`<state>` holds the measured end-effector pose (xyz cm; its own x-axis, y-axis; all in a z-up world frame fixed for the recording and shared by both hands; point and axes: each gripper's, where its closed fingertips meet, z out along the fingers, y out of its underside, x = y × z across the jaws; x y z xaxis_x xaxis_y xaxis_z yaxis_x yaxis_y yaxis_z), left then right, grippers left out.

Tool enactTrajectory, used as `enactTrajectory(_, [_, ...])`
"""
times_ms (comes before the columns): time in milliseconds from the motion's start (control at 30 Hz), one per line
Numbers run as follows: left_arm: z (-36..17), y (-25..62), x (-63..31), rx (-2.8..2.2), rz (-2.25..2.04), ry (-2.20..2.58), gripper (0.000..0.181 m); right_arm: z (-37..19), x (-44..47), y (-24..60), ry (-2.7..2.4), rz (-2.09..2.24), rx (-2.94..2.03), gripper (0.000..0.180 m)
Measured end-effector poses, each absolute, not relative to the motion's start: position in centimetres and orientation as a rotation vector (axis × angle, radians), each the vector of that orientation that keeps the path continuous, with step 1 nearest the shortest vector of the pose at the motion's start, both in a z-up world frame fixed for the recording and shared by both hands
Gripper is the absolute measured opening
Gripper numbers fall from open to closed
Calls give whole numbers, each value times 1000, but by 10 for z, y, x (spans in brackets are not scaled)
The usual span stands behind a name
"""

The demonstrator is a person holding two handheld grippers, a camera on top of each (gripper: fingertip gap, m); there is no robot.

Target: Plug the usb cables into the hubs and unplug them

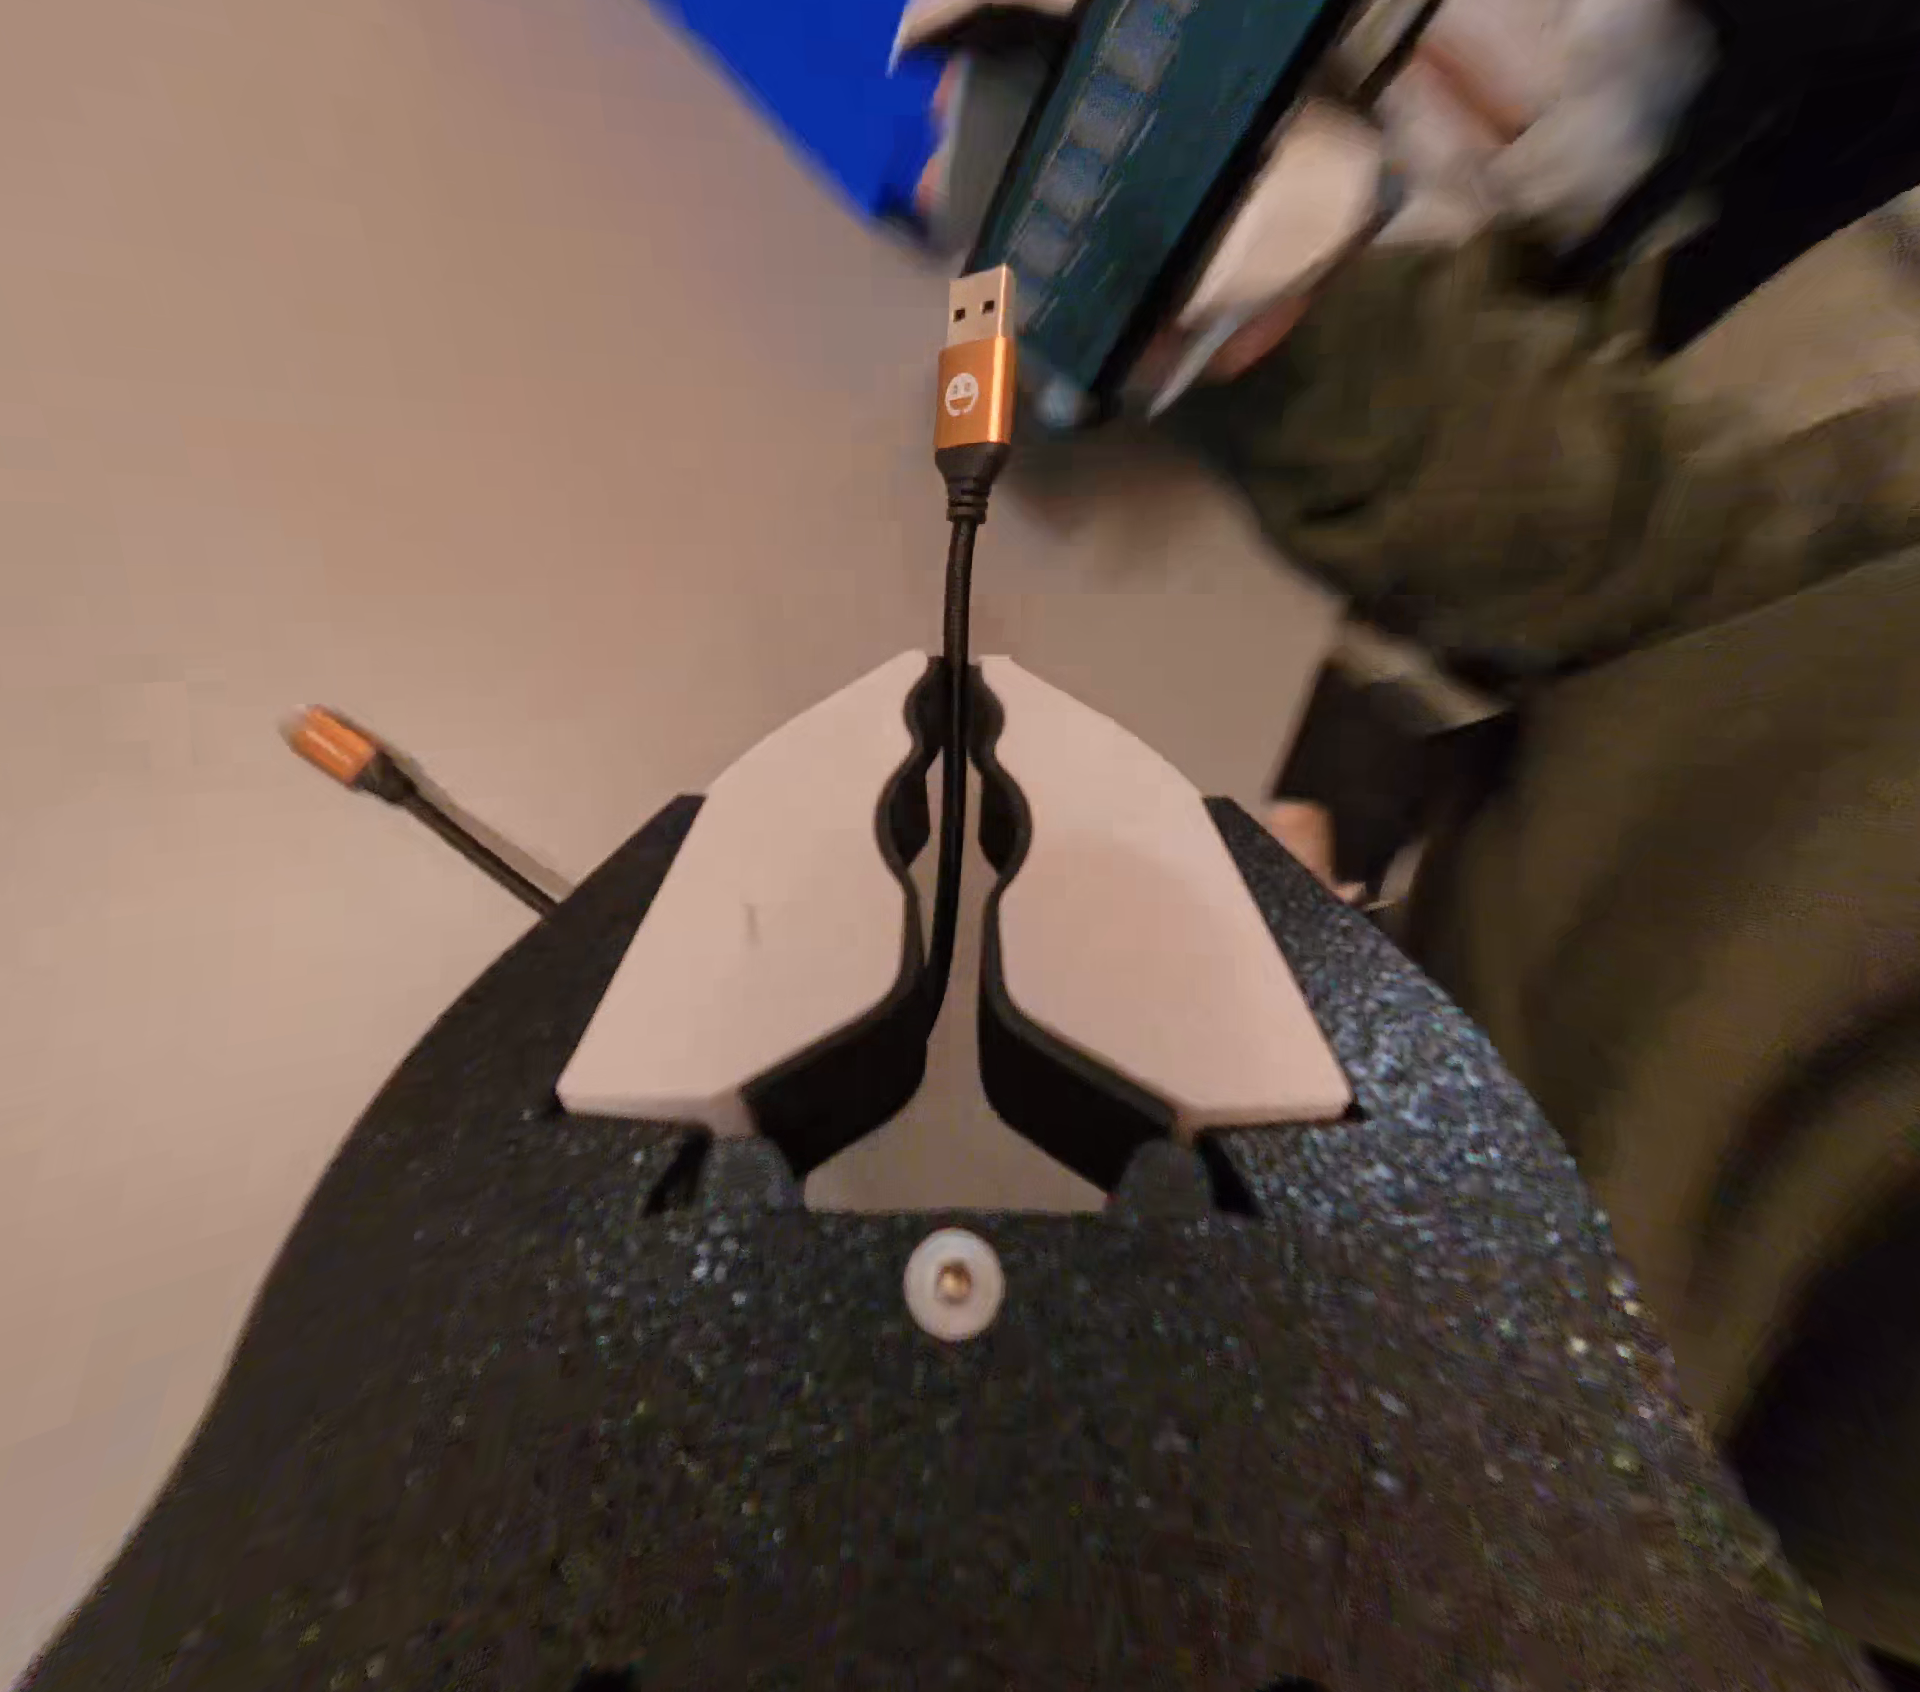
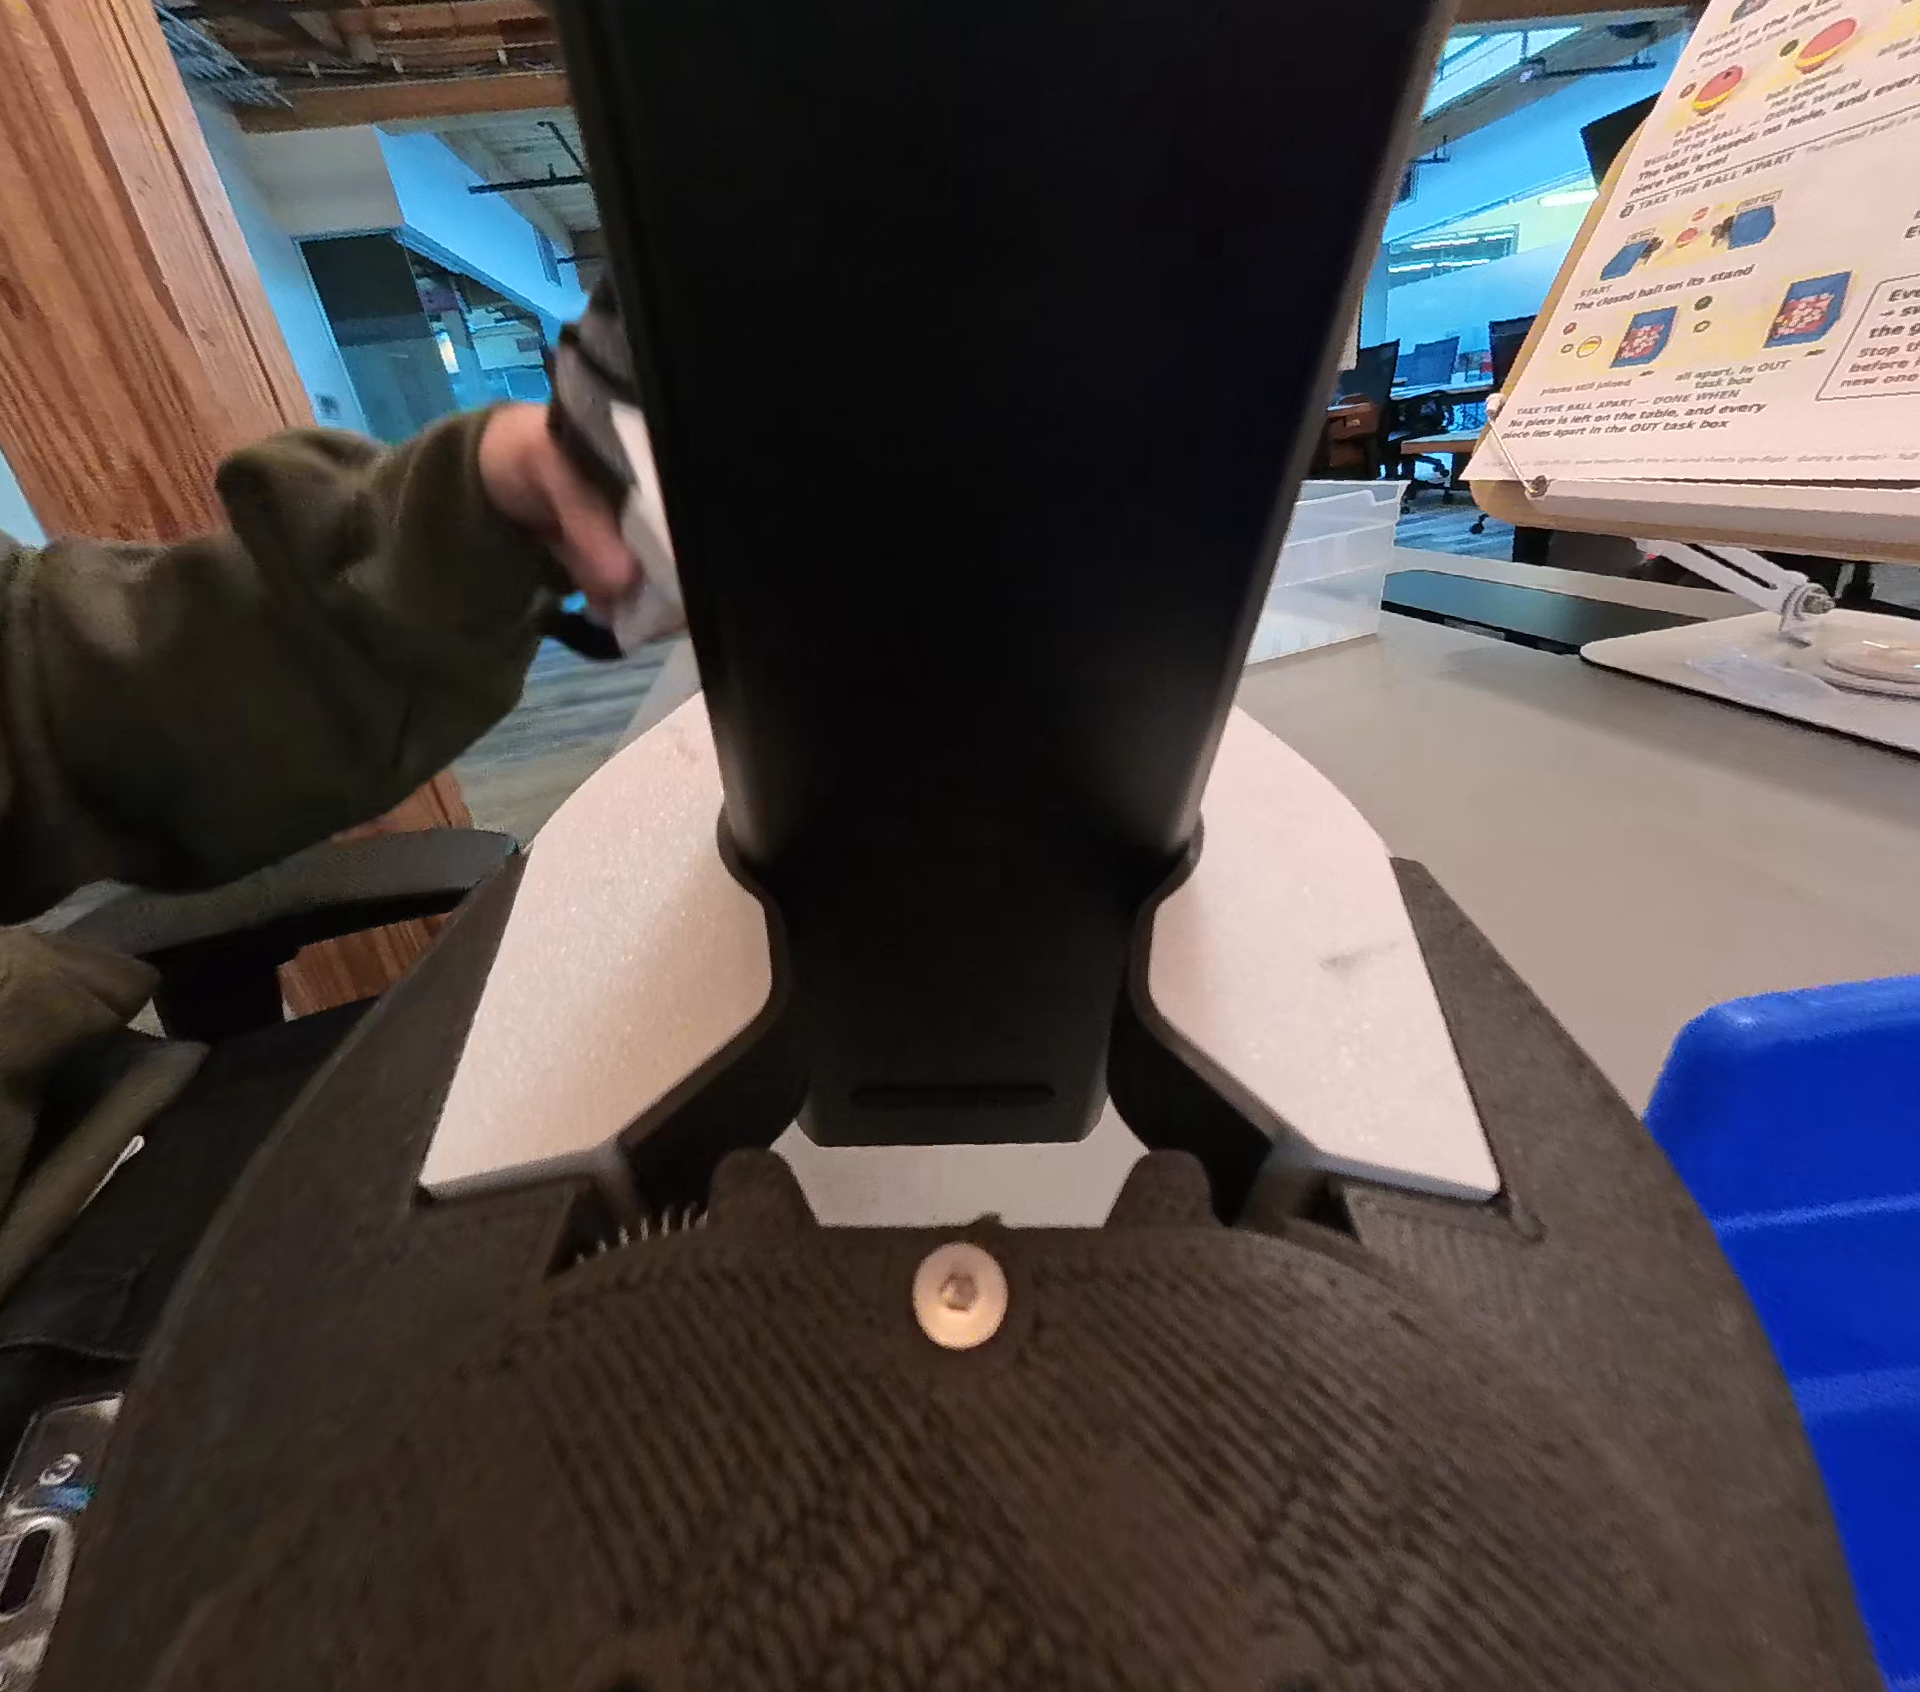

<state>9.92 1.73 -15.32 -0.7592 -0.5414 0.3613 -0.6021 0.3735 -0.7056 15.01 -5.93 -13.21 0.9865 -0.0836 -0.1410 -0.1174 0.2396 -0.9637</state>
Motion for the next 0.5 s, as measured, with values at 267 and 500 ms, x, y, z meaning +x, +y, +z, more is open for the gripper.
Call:
enactTrajectory(267, [-84,45,120,1070,1514,-1940,3,-132,150,-60,175,28,-1325,74])
enactTrajectory(500, [-219,77,163,1215,1069,-2426,4,-131,150,-61,176,26,-1320,74])
